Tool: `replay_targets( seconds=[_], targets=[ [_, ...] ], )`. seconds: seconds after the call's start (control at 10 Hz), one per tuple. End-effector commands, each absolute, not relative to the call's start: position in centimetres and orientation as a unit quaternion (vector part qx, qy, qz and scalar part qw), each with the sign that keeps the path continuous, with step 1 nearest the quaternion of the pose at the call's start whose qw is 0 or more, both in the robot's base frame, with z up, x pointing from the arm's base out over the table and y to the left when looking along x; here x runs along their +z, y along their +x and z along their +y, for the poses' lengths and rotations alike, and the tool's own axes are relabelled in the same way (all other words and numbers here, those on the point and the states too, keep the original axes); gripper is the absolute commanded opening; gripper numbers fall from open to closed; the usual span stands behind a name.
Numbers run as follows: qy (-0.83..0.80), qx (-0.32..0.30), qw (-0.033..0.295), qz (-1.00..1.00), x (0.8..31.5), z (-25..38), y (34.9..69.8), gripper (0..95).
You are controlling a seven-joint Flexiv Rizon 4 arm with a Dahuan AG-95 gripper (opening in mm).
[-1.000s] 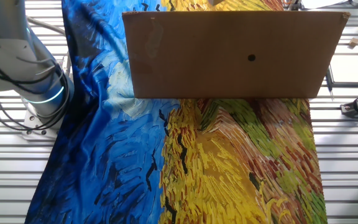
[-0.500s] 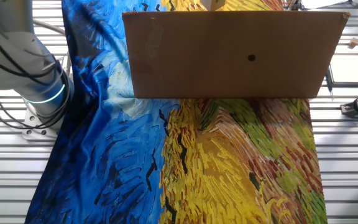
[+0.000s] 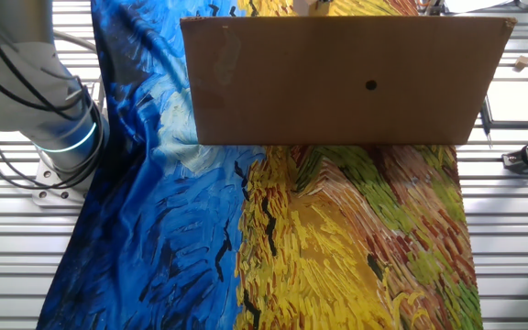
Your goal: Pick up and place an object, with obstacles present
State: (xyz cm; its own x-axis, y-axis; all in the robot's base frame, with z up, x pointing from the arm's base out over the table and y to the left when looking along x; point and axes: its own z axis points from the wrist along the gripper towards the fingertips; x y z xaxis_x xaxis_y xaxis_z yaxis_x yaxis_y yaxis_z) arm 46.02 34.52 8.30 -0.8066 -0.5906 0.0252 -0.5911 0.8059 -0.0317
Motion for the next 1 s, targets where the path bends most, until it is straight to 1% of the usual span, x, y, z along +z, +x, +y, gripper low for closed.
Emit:
replay_targets(
  seconds=[0.1,0.5,0.6,1.0],
  targets=[
    [0.310,0.020,0.006,-0.951,7.86,34.74,46.02,0.0],
    [0.306,0.018,-0.003,-0.952,7.57,34.96,45.97,0.0],
    [0.300,0.019,-0.003,-0.954,8.00,34.94,46.01,0.0],
    [0.289,0.020,0.006,-0.957,8.07,34.94,46.01,0.0]
  ],
)
